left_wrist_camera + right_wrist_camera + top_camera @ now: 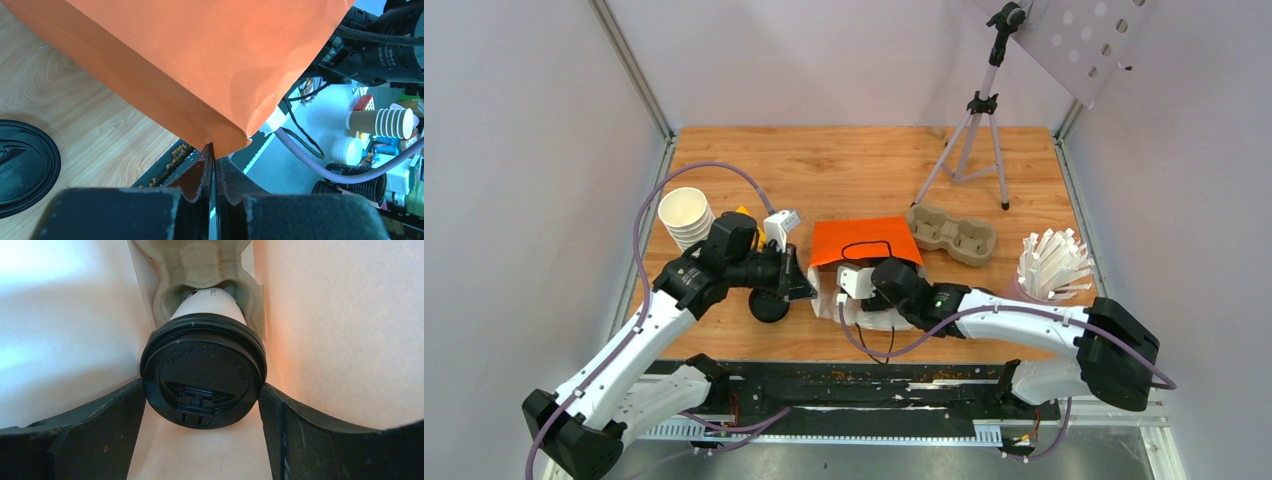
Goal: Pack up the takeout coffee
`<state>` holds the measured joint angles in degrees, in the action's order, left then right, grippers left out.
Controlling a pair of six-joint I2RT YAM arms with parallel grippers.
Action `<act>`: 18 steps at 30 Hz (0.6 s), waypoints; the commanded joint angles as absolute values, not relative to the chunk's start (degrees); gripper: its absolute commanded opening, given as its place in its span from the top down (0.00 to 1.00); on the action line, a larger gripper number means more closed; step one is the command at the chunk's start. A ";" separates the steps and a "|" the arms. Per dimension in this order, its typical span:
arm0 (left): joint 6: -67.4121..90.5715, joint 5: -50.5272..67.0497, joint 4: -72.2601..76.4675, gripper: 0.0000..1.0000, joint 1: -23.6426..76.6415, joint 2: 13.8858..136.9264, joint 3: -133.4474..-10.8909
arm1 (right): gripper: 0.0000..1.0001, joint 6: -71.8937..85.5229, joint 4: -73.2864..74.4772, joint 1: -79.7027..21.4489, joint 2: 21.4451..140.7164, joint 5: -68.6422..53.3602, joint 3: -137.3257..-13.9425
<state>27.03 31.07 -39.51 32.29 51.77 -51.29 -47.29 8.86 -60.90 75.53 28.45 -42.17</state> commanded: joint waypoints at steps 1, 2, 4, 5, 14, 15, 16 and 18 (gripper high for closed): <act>27.65 32.00 -37.06 0.91 32.54 51.77 -52.27 | 0.17 -46.04 14.31 -60.38 74.02 25.78 -44.69; 27.68 31.96 -37.01 0.91 32.60 51.89 -52.34 | 0.15 -45.95 15.15 -60.34 73.96 25.55 -45.26; 27.77 31.93 -36.95 0.91 32.61 52.06 -52.43 | 0.13 -45.58 16.45 -60.38 73.60 24.81 -46.19; 27.74 32.00 -36.92 0.91 32.59 52.18 -52.47 | 0.12 -45.44 16.89 -60.38 73.28 24.37 -46.54; 27.81 31.91 -37.05 0.91 32.61 52.37 -53.12 | 0.00 -45.00 21.87 -60.91 71.53 23.10 -50.01; 27.85 31.90 -37.08 0.91 32.61 52.35 -53.21 | 0.00 -44.74 22.83 -60.90 71.58 22.96 -50.69; 27.98 31.96 -37.05 0.91 32.56 52.35 -53.26 | 0.01 -44.47 23.64 -60.88 71.57 22.90 -51.38; 28.11 32.04 -37.02 0.91 32.60 52.42 -53.26 | 0.02 -43.95 25.17 -61.02 71.56 22.50 -52.43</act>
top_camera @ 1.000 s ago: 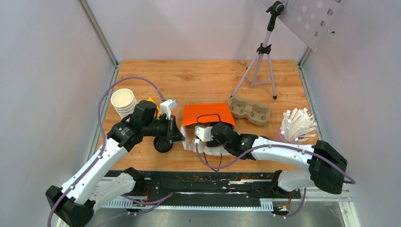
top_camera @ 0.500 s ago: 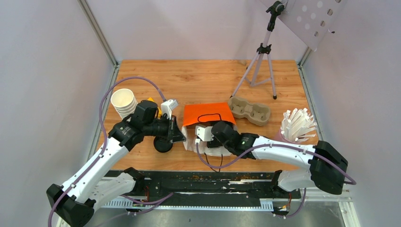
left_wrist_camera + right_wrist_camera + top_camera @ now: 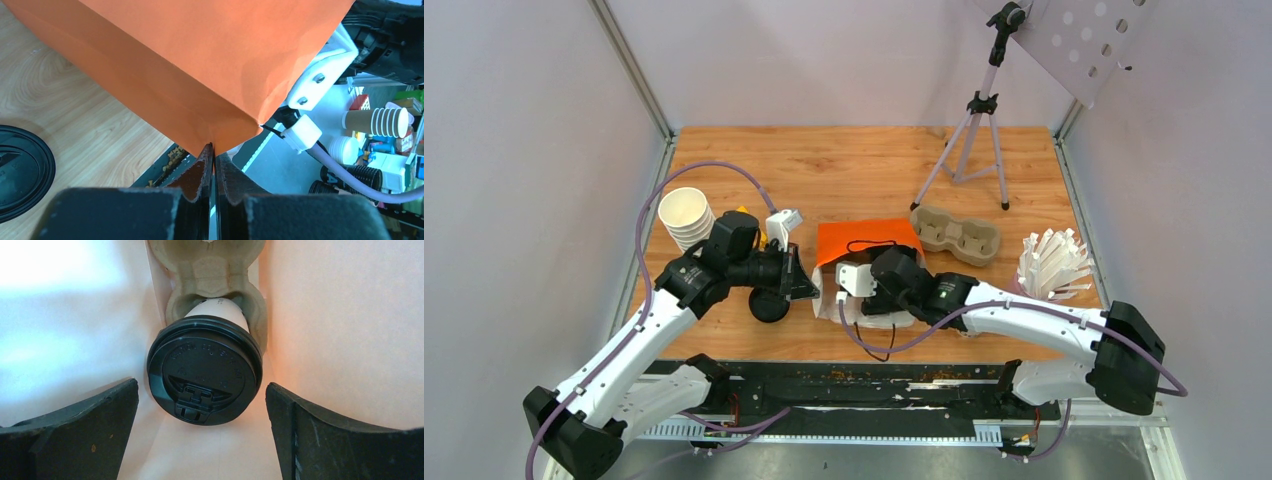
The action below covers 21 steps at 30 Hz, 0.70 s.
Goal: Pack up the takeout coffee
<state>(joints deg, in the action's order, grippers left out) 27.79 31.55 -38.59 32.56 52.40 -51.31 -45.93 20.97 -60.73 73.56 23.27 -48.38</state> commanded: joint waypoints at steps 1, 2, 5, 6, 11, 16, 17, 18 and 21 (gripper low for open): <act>28.22 32.12 -37.00 0.91 32.61 52.46 -53.26 | 0.02 -43.65 25.82 -61.15 71.36 22.17 -52.94; 28.40 32.21 -37.00 0.91 32.61 52.45 -53.33 | 0.03 -43.46 26.53 -61.29 71.15 21.93 -53.32; 28.84 32.78 -37.34 0.91 32.56 52.48 -53.75 | 0.04 -42.78 29.19 -61.90 70.55 21.32 -54.49; 28.98 32.94 -37.57 0.91 32.56 52.50 -54.04 | 0.04 -42.43 30.20 -62.08 70.38 21.02 -54.90; 28.81 32.26 -40.75 0.92 32.60 52.73 -56.23 | 0.06 -40.90 33.93 -63.56 68.99 19.43 -56.64; 29.96 32.73 -42.10 0.92 32.59 52.82 -56.72 | 0.10 -39.13 38.08 -65.38 67.98 18.50 -60.11; 30.30 32.92 -42.15 0.92 32.61 52.81 -56.69 | 0.11 -38.75 39.16 -65.74 67.74 17.98 -60.83; 30.64 32.95 -42.37 0.92 32.56 52.74 -56.73 | 0.12 -38.42 40.31 -65.93 67.47 17.35 -61.47; 31.40 33.09 -42.87 0.92 32.60 52.73 -57.30 | 0.15 -37.33 43.00 -66.25 66.71 15.31 -63.32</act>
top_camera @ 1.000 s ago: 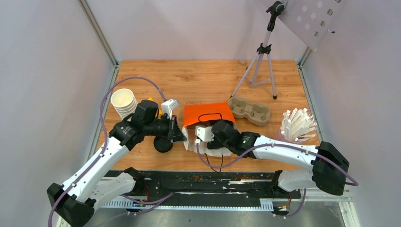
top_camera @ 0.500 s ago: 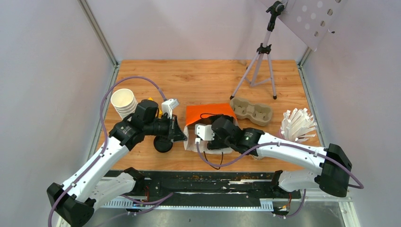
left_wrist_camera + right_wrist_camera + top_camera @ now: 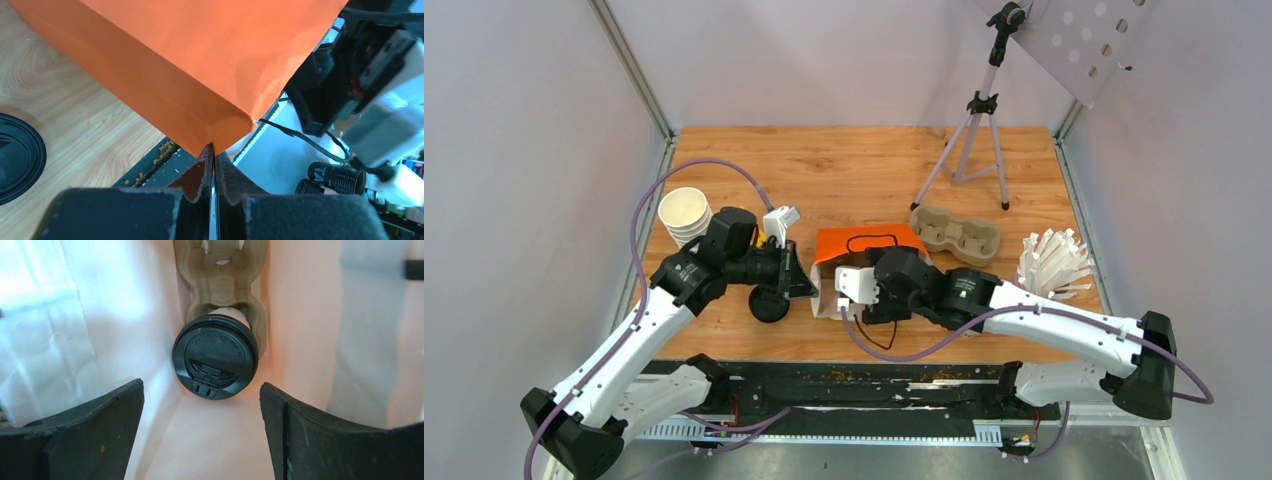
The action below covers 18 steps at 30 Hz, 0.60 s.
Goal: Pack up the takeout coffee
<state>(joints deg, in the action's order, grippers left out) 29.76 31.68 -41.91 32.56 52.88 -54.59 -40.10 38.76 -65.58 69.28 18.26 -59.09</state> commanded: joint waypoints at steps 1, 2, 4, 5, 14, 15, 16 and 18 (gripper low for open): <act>31.62 33.05 -43.16 0.92 32.61 52.73 -57.70 | 0.16 -36.90 43.70 -66.27 66.36 14.15 -63.92; 31.97 33.06 -43.53 0.92 32.56 52.76 -58.10 | 0.18 -36.43 44.28 -66.27 66.09 12.79 -64.57; 32.43 32.98 -44.90 0.92 32.58 53.30 -59.28 | 0.20 -35.26 45.05 -66.27 65.32 10.00 -65.69; 32.43 32.88 -45.72 0.91 32.59 53.78 -59.80 | 0.20 -34.59 45.08 -66.27 64.91 8.45 -66.14; 32.79 31.55 -45.76 0.92 32.56 54.82 -59.85 | 0.15 -25.76 46.58 -66.27 60.36 2.69 -71.93; 32.86 31.38 -45.69 0.92 32.58 54.98 -59.96 | 0.14 -24.25 46.36 -66.27 59.74 4.13 -72.61; 32.79 31.35 -45.68 0.92 32.60 55.20 -60.17 | 0.13 -22.17 46.18 -66.27 59.14 6.19 -73.41; 32.84 31.14 -45.82 0.92 32.60 55.72 -60.41 | 0.13 -18.23 45.96 -66.28 58.23 8.06 -74.98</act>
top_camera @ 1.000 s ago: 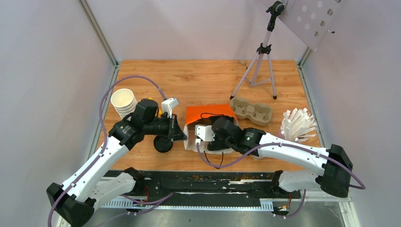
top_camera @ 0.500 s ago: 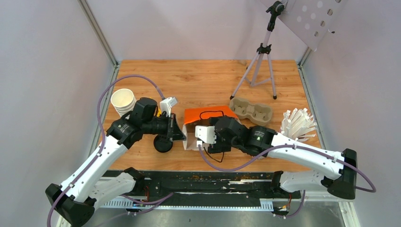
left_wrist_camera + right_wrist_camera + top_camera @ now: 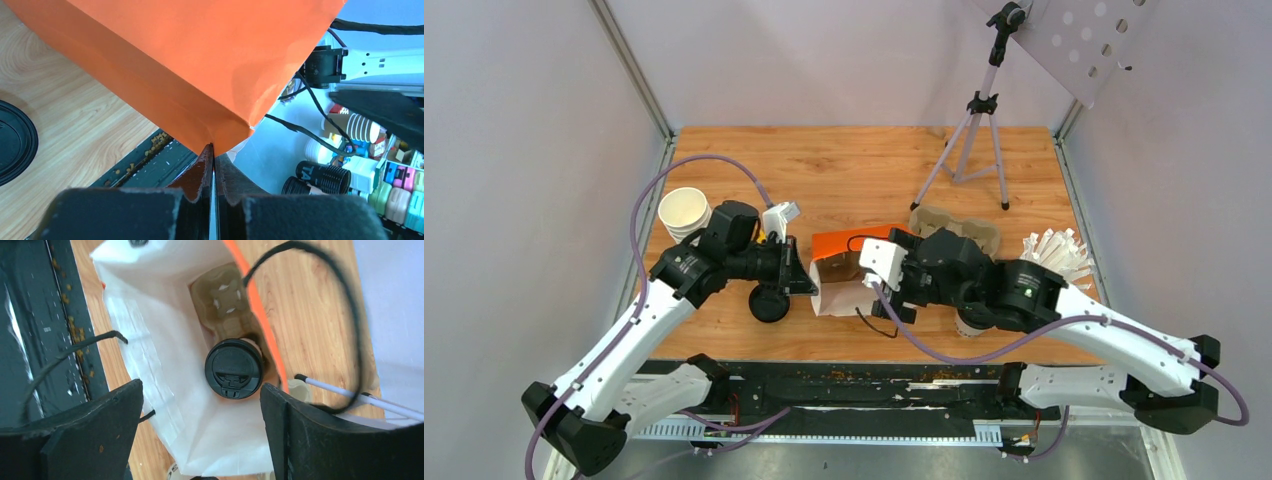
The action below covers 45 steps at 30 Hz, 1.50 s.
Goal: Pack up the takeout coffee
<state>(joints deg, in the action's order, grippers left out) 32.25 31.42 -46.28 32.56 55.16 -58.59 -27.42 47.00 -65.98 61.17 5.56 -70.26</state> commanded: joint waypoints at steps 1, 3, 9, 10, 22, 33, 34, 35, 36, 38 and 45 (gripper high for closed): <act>32.82 31.02 -45.87 0.92 32.61 55.94 -60.53 | 0.14 -16.52 45.97 -66.27 57.85 8.53 -75.79; 32.87 30.56 -46.19 0.92 32.58 56.36 -61.00 | 0.14 -12.31 46.14 -66.26 56.97 9.95 -77.43; 32.20 29.16 -47.42 0.92 32.61 57.11 -62.69 | 0.09 -1.78 44.82 -66.27 52.17 22.90 -78.09; 32.18 28.84 -47.58 0.92 32.56 57.16 -62.71 | 0.09 1.23 45.08 -66.27 51.33 26.67 -78.12; 32.88 28.11 -48.38 0.93 32.61 56.88 -64.13 | 0.04 36.29 78.75 -64.04 58.01 46.83 -87.90; 32.79 27.11 -48.88 0.93 32.60 56.16 -63.94 | 0.02 46.31 79.09 -44.47 58.83 27.07 -73.88; 32.76 27.15 -48.87 0.93 32.61 56.11 -63.90 | 0.02 47.00 78.84 -43.41 58.81 26.16 -72.58; 32.58 27.05 -48.87 0.93 32.61 56.03 -63.86 | 0.01 47.47 78.32 -42.35 58.69 25.26 -71.35; 32.47 26.80 -48.83 0.93 32.61 55.84 -63.71 | 0.01 47.85 77.50 -41.18 58.46 24.42 -69.88; 32.36 26.40 -48.70 0.93 32.61 55.85 -63.59 | 0.00 48.60 76.59 -39.74 58.15 22.46 -67.15; 30.71 26.11 -50.31 0.93 32.59 56.37 -64.93 | 0.00 49.31 73.71 -37.71 57.75 20.05 -61.52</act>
<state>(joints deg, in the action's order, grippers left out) 32.36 26.37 -49.45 32.56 56.88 -62.48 47.64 77.01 -38.50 58.98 22.28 -62.57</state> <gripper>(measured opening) 0.073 0.998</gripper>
